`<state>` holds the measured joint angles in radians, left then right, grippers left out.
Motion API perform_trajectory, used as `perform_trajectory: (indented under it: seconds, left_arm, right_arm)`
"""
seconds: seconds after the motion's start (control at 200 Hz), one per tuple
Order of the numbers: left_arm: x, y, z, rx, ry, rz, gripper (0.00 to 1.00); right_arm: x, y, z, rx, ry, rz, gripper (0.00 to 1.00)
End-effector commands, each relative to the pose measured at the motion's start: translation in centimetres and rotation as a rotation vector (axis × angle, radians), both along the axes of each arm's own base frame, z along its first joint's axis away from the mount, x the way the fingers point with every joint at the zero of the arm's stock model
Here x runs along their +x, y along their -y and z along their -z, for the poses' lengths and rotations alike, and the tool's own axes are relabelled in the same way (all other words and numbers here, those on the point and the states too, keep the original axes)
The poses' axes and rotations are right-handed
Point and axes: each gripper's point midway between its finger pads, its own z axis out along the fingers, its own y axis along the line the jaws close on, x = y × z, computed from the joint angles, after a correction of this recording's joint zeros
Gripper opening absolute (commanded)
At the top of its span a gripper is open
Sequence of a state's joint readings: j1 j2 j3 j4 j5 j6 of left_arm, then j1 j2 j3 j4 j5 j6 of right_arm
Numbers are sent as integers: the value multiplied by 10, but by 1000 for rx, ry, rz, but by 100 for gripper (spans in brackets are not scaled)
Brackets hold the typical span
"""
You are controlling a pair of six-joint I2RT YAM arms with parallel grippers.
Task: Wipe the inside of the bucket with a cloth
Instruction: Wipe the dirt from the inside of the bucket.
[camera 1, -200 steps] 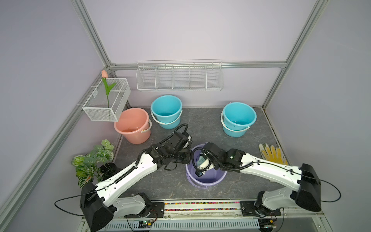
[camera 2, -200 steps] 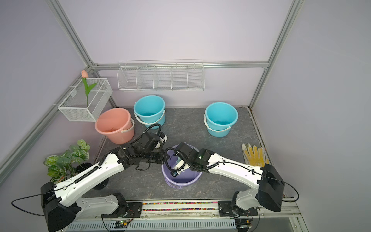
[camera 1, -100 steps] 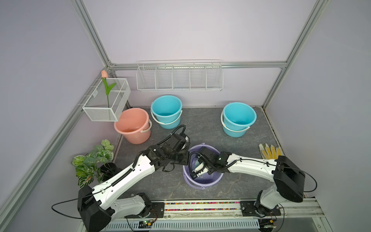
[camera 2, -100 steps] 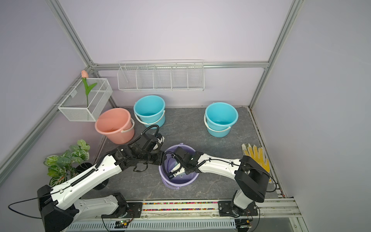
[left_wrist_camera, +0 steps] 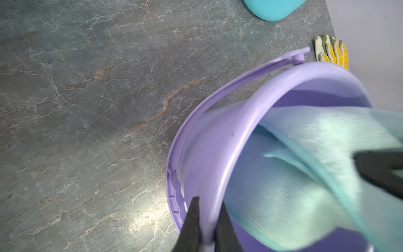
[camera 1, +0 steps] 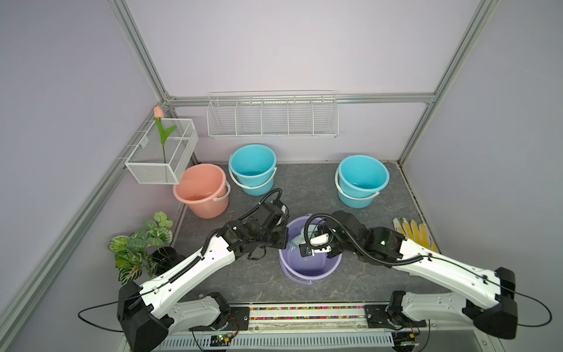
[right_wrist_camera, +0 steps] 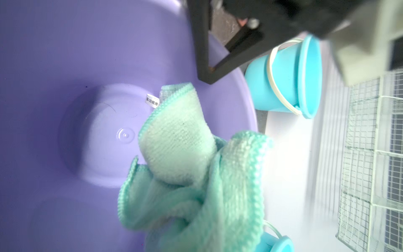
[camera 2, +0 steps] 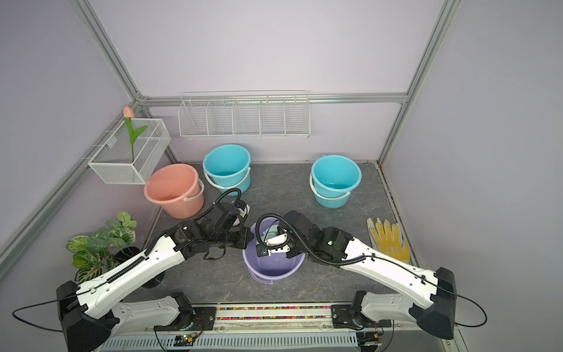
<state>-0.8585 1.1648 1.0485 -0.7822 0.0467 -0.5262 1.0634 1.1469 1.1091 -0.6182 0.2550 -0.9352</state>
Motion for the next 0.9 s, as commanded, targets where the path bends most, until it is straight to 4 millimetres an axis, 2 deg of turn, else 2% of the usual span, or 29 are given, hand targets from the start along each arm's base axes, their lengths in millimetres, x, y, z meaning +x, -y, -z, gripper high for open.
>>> perform_trajectory:
  seconds: [0.0,0.19,0.255,0.365,0.515,0.695,0.895]
  left_arm:
    - [4,4,-5,-24,34,-1,0]
    - [4,6,-5,-28,30,3,0]
    - [3,6,-5,-28,27,6,0]
    - [2,6,-4,-30,19,9,0]
    - [2,7,-3,-25,20,17,0]
    - [3,8,-4,-17,19,25,0]
    - [5,10,-6,-27,25,18,0]
  right_arm:
    - [-5,20,-18,127,-127,220,7]
    - [-11,52,-37,248,-282,545,7]
    - [-16,63,-35,258,-335,635,7]
    - [-20,66,-32,309,-419,760,7]
    - [-24,59,-15,283,-520,867,7]
    - [-19,43,12,176,-557,946,7]
    - [-18,20,59,67,-612,967,7]
